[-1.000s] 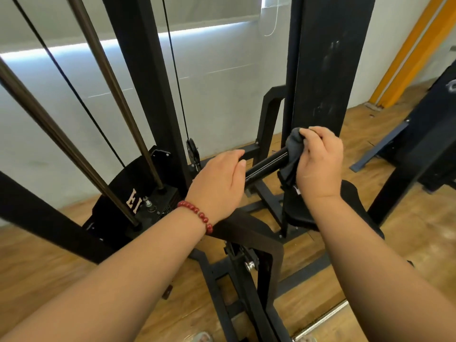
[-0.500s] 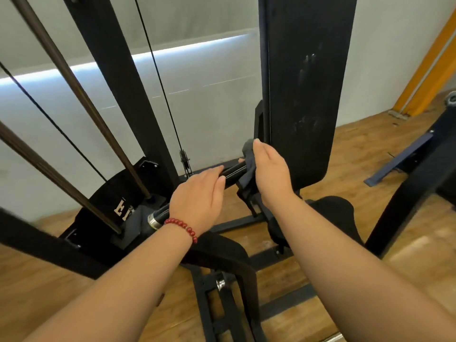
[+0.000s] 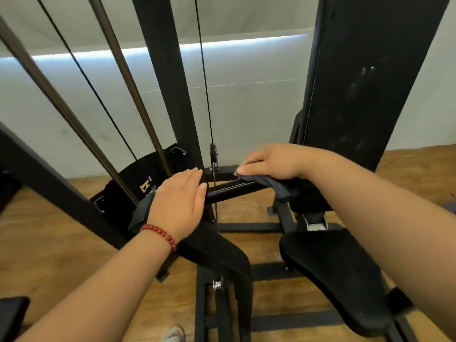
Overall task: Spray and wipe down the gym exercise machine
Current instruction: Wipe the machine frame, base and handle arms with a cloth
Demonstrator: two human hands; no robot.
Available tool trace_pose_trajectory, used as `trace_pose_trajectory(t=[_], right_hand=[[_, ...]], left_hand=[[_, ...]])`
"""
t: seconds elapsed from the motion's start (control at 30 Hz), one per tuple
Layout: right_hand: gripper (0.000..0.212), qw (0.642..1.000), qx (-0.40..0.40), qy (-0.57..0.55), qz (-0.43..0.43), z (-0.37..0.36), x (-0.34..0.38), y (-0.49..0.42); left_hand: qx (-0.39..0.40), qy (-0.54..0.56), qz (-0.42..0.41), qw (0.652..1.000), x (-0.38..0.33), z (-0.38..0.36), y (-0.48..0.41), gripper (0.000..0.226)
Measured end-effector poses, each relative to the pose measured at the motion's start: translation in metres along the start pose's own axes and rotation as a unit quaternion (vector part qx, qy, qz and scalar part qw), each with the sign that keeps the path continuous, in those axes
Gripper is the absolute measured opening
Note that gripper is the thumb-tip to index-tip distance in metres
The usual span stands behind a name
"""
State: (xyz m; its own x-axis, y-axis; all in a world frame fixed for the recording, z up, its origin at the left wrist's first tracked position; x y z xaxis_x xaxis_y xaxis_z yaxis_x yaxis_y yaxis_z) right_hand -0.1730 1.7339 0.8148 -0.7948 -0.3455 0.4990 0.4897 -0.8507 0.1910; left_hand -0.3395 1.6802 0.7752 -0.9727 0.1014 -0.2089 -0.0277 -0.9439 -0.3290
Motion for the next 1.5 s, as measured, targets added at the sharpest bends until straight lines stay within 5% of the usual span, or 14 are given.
trace_pose_trajectory(t=[0.33,0.43,0.57,0.77,1.07,1.27,1.5], right_hand=[[0.034,0.987,0.126,0.064,0.081,-0.024,0.024,-0.040],[0.034,0.988,0.144,0.046,0.031,-0.015,-0.001,-0.033],[0.022,0.985,0.169,-0.011,-0.021,-0.009,-0.013,-0.026],[0.036,0.982,0.147,0.080,0.086,-0.041,0.039,-0.057],[0.023,0.975,0.215,0.055,0.028,-0.048,0.040,-0.060],[0.015,0.974,0.216,0.046,0.056,-0.082,0.065,-0.082],[0.026,0.959,0.281,-0.041,-0.003,-0.093,0.069,-0.084]], left_hand=[[-0.015,0.002,-0.005,1.000,0.008,-0.009,0.000,0.073],[-0.012,0.001,-0.006,1.000,0.007,-0.007,-0.001,0.074],[-0.014,0.010,-0.006,1.000,0.008,-0.008,-0.002,0.069],[-0.018,0.017,-0.016,1.000,0.010,-0.007,0.000,0.057],[-0.036,-0.021,0.025,0.999,0.055,0.029,0.010,0.052],[-0.010,0.090,0.140,0.986,0.086,0.013,0.021,0.043],[-0.026,0.114,0.142,0.983,0.087,0.008,0.020,0.044]])
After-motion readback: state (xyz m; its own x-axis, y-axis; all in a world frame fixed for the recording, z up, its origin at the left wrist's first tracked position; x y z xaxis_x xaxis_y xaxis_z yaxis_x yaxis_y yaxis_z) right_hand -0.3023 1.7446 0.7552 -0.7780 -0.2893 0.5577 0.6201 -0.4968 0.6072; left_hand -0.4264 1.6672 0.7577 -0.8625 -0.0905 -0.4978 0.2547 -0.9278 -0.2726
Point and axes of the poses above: each hand's wrist, its own y-axis away from the middle knuckle, its own z-axis out of the back of the hand, x = y × z, the point moved 8 cm from there along -y, towards the middle knuckle, and after that the axes turned 11 degrees about -x, right-handed, at the moved point
